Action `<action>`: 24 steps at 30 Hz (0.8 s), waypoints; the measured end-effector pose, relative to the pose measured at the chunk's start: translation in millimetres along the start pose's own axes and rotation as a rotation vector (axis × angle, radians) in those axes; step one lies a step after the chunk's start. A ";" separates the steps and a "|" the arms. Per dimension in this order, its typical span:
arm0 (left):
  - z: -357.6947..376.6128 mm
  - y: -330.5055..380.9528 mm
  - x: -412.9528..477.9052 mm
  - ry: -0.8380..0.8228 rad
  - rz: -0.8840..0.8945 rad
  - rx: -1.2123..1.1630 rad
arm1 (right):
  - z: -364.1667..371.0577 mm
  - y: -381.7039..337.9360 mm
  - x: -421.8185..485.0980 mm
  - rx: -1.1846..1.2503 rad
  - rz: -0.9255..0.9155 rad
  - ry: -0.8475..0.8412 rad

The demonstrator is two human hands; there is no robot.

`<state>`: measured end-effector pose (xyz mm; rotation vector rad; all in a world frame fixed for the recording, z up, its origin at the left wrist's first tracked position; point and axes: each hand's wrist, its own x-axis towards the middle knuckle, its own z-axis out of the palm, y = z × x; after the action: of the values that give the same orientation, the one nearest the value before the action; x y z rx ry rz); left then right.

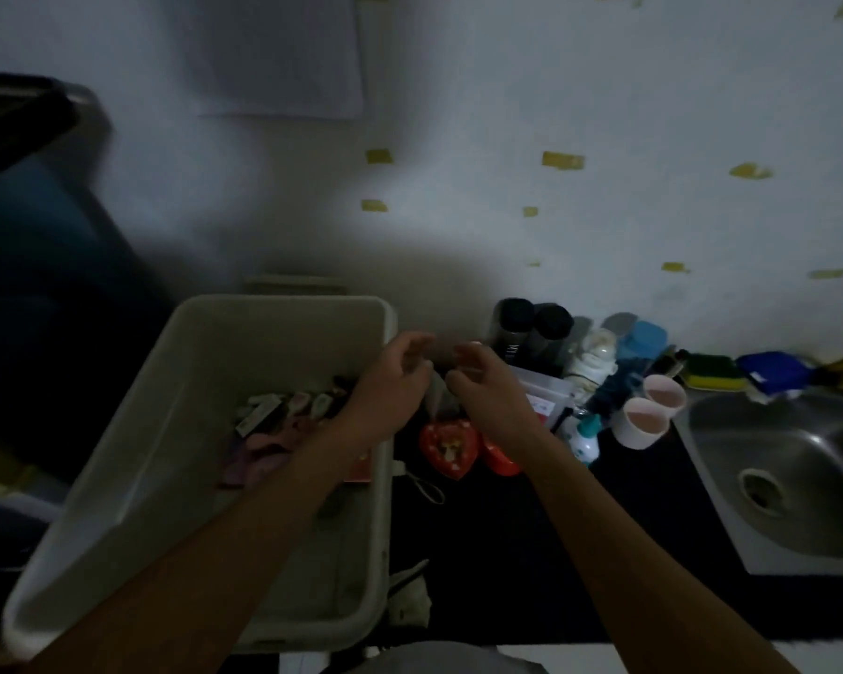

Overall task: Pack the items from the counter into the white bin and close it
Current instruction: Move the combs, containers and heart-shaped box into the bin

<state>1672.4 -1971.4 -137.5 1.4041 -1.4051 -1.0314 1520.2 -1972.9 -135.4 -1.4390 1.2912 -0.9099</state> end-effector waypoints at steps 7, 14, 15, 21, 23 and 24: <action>88.0 -5.9 -3.3 -0.084 -0.104 0.012 | -61.2 59.2 -7.6 -0.036 0.081 0.028; 147.8 -50.5 -6.2 -0.109 -0.352 0.026 | -90.0 123.9 -8.3 -0.038 0.233 -0.012; 154.5 -57.6 -5.4 -0.105 -0.393 0.027 | -92.5 130.2 -9.0 -0.039 0.237 -0.008; 174.8 -84.3 5.4 -0.158 -0.595 0.018 | -91.0 164.5 3.3 -0.077 0.213 -0.024; 179.7 -88.4 8.3 -0.181 -0.638 0.022 | -88.1 176.5 8.7 -0.077 0.236 -0.052; 183.1 -90.7 10.7 -0.177 -0.658 0.014 | -86.8 181.5 12.0 -0.100 0.246 -0.063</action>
<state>1521.7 -1988.2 -274.8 1.8797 -1.0784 -1.5916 1391.3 -1995.3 -288.8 -1.3371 1.4461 -0.6401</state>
